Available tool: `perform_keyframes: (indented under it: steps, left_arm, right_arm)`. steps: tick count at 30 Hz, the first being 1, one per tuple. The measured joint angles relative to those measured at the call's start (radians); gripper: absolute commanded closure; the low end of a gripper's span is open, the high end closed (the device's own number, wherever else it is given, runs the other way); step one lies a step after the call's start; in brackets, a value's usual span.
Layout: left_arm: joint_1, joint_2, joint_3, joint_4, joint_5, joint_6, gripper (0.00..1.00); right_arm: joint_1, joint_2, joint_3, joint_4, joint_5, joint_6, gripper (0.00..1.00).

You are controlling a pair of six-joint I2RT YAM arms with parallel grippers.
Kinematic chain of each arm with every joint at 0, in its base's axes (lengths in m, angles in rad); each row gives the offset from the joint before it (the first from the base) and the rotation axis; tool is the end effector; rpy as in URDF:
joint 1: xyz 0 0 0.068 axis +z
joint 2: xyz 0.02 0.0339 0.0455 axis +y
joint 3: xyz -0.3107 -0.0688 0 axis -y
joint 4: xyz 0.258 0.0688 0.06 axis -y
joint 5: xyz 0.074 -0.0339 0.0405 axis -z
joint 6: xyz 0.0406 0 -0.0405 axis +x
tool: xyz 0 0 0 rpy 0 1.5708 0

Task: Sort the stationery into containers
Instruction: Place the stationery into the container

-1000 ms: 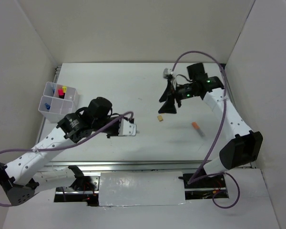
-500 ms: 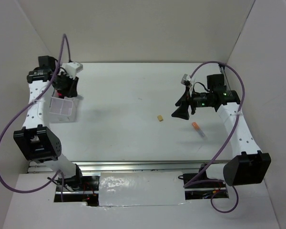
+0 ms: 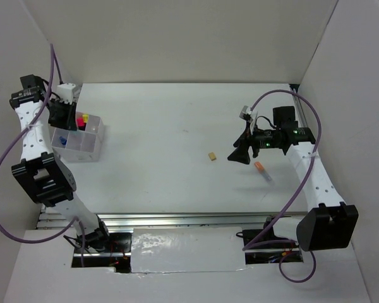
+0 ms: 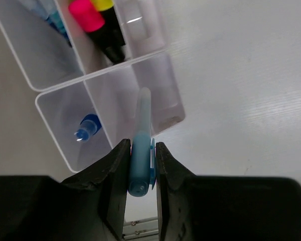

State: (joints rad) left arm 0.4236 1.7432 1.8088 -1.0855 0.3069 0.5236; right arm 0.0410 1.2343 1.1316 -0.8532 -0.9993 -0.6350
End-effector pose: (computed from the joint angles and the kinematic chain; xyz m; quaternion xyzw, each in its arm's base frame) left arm 0.3567 0.1474 0.4003 0.0890 0.9477 -0.0083 0.3063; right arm 0.2340 0.0438 0.3616 -0.4142 0.7412 0.3589 0.3876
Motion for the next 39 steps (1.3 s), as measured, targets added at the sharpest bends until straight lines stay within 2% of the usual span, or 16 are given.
perform_keyframes:
  steps: [7, 9, 10, 13, 18, 21, 22, 24, 26, 27, 33, 39]
  left_arm:
    - [0.032, 0.039, -0.012, 0.040, -0.098, -0.008, 1.00]
    - [0.023, 0.040, -0.016, 0.060, -0.122, -0.010, 0.94]
    - [0.019, 0.041, -0.016, 0.067, -0.131, -0.011, 0.86]
    - [0.008, 0.050, -0.016, 0.087, -0.154, -0.016, 0.74]
    - [-0.005, 0.085, -0.016, 0.103, -0.173, -0.032, 0.63]
    - [-0.007, 0.088, -0.016, 0.109, -0.176, -0.033, 0.60]
    - [-0.008, 0.088, -0.016, 0.112, -0.176, -0.033, 0.55]
    - [-0.009, 0.088, -0.016, 0.116, -0.174, -0.033, 0.52]
    - [-0.010, 0.087, -0.016, 0.120, -0.169, -0.035, 0.35]
    - [-0.010, 0.083, -0.016, 0.123, -0.163, -0.032, 0.33]
    - [-0.022, 0.014, -0.056, 0.145, -0.118, -0.058, 0.36]
    - [-0.088, -0.108, -0.057, 0.174, -0.019, -0.108, 0.38]
  right_arm:
    - [-0.022, -0.018, -0.021, 0.006, 0.013, -0.006, 0.21]
    - [-0.027, -0.020, -0.032, 0.006, 0.016, -0.008, 0.21]
    - [-0.028, -0.021, -0.036, 0.006, 0.017, -0.009, 0.21]
    - [-0.029, -0.024, -0.046, 0.006, 0.026, -0.010, 0.21]
    - [-0.070, -0.032, -0.050, 0.005, 0.058, -0.006, 0.23]
    - [-0.108, -0.040, -0.068, 0.003, 0.106, 0.013, 0.24]
    - [-0.119, -0.041, -0.072, 0.003, 0.123, 0.019, 0.25]
    - [-0.143, -0.044, -0.079, -0.003, 0.163, 0.031, 0.27]
    - [-0.177, -0.047, -0.079, -0.021, 0.199, 0.034, 0.28]
    - [-0.201, -0.051, -0.079, -0.032, 0.216, 0.033, 0.28]
    - [-0.351, -0.085, -0.092, -0.105, 0.319, -0.001, 0.30]
    - [-0.426, -0.104, -0.108, -0.146, 0.444, -0.051, 0.43]
